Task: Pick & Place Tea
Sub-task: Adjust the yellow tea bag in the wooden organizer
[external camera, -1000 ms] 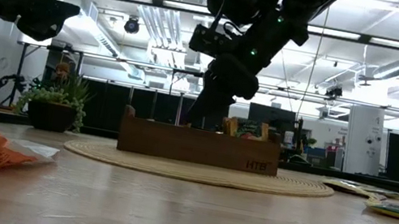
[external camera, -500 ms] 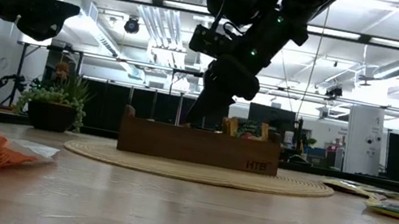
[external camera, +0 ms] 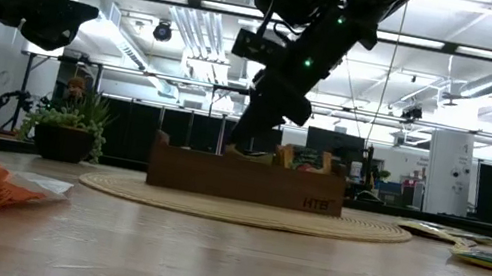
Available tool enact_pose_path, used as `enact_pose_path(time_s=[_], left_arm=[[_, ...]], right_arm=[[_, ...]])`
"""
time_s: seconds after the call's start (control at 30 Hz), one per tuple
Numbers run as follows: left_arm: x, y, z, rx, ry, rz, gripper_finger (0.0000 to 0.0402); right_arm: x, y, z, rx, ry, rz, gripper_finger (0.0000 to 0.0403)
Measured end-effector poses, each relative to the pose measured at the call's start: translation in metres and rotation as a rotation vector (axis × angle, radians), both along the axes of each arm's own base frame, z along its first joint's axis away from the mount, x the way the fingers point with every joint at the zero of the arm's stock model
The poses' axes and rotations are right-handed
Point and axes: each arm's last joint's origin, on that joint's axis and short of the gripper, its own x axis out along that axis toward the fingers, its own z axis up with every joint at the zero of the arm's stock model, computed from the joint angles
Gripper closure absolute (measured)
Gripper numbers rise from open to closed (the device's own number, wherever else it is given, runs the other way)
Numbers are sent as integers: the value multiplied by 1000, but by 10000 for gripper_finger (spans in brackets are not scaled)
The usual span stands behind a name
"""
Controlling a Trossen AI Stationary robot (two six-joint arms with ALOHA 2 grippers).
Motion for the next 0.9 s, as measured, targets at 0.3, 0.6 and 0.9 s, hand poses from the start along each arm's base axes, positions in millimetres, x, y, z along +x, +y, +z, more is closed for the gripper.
enact_pose_path(time_s=[0.3, 0.6, 0.9], left_arm=[[0, 0, 0, 0, 0, 0, 235], [0, 0, 0, 0, 0, 0, 235], [0, 0, 0, 0, 0, 0, 235]], right_arm=[[0, -4, 1, -124, 12, -49, 394], [-1, -5, 2, -226, 32, -40, 394], [0, -9, -1, -270, 22, -12, 394]])
